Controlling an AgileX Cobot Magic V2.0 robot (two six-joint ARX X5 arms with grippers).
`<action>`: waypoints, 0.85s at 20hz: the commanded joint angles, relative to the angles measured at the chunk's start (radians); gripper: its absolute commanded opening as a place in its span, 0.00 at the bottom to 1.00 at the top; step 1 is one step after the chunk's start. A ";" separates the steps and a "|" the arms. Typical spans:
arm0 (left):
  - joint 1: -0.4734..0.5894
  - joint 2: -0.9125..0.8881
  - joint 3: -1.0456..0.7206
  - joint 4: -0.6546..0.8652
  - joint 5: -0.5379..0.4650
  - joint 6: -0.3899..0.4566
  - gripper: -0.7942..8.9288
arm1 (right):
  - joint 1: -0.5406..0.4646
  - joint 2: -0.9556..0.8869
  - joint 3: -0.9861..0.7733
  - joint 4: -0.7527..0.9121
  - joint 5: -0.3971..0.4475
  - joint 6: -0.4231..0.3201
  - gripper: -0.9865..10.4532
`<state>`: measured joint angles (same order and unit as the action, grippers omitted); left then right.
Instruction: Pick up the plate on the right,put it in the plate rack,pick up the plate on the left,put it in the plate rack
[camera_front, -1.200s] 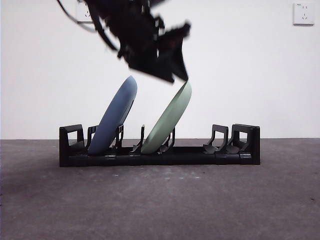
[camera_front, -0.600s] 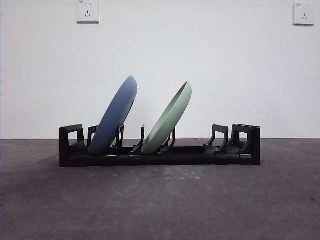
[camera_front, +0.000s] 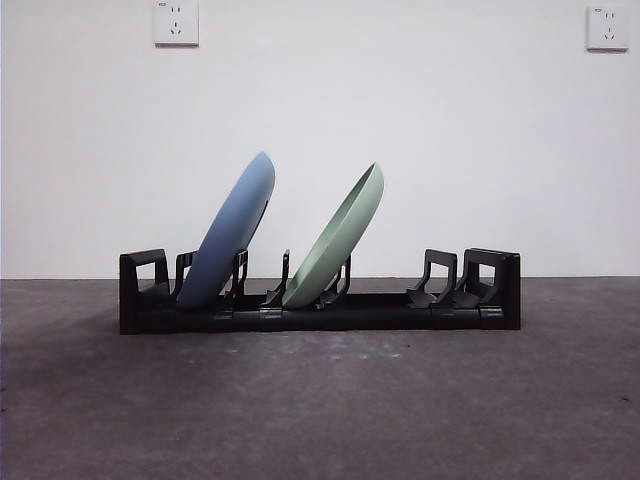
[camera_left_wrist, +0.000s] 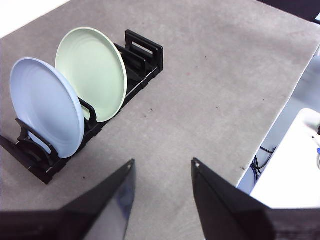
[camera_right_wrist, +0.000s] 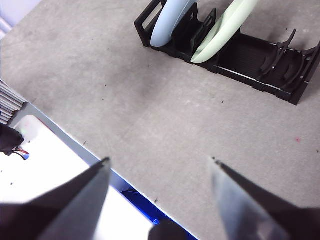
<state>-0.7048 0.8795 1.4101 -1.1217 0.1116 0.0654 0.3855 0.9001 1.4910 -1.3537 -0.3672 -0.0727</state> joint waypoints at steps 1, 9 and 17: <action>-0.003 -0.003 0.002 -0.011 0.001 -0.013 0.20 | 0.000 0.000 -0.008 -0.024 -0.004 -0.011 0.16; -0.003 0.000 0.002 -0.015 0.000 -0.013 0.08 | 0.000 0.001 -0.008 -0.024 0.008 0.014 0.08; -0.003 0.032 0.002 -0.016 -0.003 -0.013 0.08 | 0.000 0.028 -0.007 -0.024 0.017 0.016 0.09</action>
<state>-0.7048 0.9146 1.4101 -1.1393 0.1081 0.0589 0.3859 0.9298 1.4910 -1.3537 -0.3508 -0.0639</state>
